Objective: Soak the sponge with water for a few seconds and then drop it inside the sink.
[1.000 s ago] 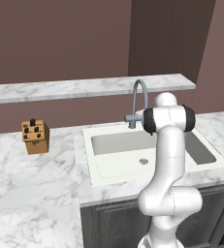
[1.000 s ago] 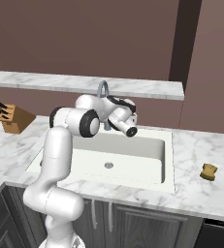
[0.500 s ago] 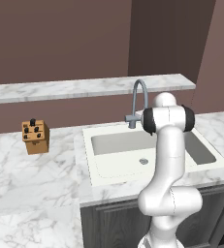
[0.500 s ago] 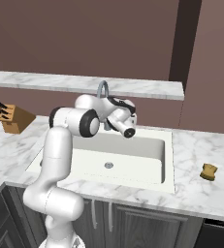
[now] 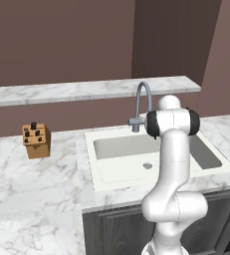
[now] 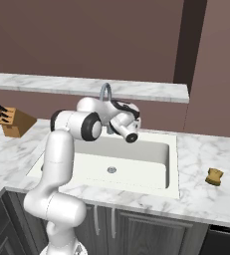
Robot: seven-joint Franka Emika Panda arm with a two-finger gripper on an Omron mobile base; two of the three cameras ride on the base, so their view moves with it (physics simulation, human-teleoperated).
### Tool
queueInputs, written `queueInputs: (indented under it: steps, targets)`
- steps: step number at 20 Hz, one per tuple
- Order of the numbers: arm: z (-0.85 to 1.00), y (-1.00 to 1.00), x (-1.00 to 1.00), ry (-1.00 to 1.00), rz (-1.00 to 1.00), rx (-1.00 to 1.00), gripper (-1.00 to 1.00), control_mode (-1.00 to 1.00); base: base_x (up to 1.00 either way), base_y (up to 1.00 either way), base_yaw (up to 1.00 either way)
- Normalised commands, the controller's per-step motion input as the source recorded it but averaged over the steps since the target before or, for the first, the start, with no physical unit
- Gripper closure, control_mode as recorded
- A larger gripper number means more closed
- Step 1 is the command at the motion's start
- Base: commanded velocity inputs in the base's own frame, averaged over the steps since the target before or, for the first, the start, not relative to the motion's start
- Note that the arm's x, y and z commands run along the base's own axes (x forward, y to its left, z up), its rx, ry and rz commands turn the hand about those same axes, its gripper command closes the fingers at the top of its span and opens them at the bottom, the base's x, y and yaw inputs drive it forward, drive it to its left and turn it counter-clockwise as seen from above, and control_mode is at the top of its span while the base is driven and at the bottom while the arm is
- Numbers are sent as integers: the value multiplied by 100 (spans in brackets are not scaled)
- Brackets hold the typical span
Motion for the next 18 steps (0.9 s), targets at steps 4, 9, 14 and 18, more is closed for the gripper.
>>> queueInputs:
  steps: [4, 9, 14, 18]
  targets:
    - [-1, -34, 0, 0, 0, 6, -100, -100, 0, 0, 0]
    - [-7, -35, 3, 0, 0, 5, -100, -100, 0, 0, 0]
    - [0, -18, 2, 2, 0, 1, -100, -100, 0, 0, 0]
    - [0, 0, 5, 1, 0, 0, -100, -100, 0, 0, 0]
